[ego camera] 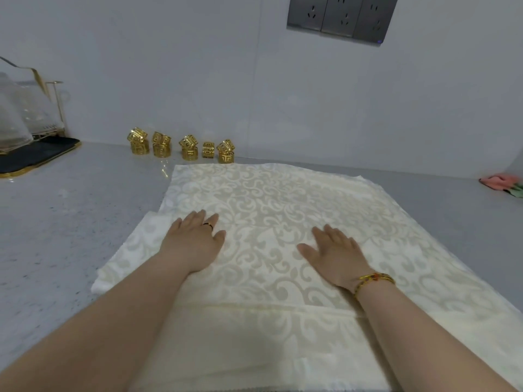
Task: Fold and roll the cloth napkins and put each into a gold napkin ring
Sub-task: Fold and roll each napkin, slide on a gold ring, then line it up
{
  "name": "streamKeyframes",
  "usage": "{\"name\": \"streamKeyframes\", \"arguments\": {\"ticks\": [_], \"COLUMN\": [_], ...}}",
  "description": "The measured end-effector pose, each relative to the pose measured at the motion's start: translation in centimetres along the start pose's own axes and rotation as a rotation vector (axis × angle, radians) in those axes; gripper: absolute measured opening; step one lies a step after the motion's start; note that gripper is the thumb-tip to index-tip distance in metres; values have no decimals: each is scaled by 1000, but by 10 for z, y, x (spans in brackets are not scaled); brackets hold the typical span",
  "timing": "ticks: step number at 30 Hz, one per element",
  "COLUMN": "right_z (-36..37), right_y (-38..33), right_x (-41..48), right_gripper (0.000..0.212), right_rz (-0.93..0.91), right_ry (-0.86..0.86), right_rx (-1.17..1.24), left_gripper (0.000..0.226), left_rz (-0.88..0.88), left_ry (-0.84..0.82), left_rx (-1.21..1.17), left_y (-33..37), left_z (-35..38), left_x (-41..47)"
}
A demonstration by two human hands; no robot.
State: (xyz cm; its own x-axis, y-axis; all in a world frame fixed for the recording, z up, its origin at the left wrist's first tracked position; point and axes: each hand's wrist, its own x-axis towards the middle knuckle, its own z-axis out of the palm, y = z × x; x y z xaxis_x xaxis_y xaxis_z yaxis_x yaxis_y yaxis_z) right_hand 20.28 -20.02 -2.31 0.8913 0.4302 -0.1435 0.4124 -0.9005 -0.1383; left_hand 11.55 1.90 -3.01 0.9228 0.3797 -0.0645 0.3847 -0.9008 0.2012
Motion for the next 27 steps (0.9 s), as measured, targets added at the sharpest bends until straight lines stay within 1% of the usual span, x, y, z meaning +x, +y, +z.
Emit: {"name": "streamKeyframes", "arguments": {"ticks": [2, 5, 7, 9, 10, 12, 16, 18, 19, 21, 22, 24, 26, 27], "right_z": [-7, -14, -16, -17, -17, -18, -4, 8, 12, 16, 17, 18, 17, 16], "right_y": [27, 51, 53, 43, 33, 5, -65, -80, -82, -79, -78, -77, -77, -76], "right_x": [-2, -5, -6, -5, -5, -5, -14, -17, -17, -14, -14, -13, -14, -15], "right_gripper": [62, 60, 59, 57, 57, 62, 69, 68, 67, 64, 63, 62, 61, 60], "right_rz": [73, 134, 163, 182, 162, 23, -318, -400, -412, -416, -416, -425, -455, -486], "right_ry": [13, 3, 0, 62, 104, 143, 35, -14, -22, -17, -10, 5, 18, 34], "right_rx": [-10, -21, -35, -90, -124, -119, 60, 69, 75, 92, 93, 96, 124, 157], "left_gripper": [55, 56, 57, 58, 58, 59, 59, 60, 60, 63, 65, 64, 51, 42], "left_rz": [-49, -85, -95, -102, -103, -105, -109, -113, -109, -92, -79, -84, -124, -139], "left_ry": [-14, -21, -23, -21, -23, -21, -15, -15, -10, 27, 57, 110, 124, 111], "left_rx": [20, 66, 76, 79, 81, 81, 76, 66, 53, -16, -90, -323, -540, -590], "left_y": [-22, -49, -55, -56, -55, -55, -56, -57, -58, -64, -67, -73, -77, -79], "left_z": [-6, -11, -11, -10, -10, -9, -9, -8, -8, -9, -10, -18, -30, -36], "left_x": [-3, -11, -15, -14, -14, -13, -13, -12, -11, -7, -3, 4, 9, 10]}}
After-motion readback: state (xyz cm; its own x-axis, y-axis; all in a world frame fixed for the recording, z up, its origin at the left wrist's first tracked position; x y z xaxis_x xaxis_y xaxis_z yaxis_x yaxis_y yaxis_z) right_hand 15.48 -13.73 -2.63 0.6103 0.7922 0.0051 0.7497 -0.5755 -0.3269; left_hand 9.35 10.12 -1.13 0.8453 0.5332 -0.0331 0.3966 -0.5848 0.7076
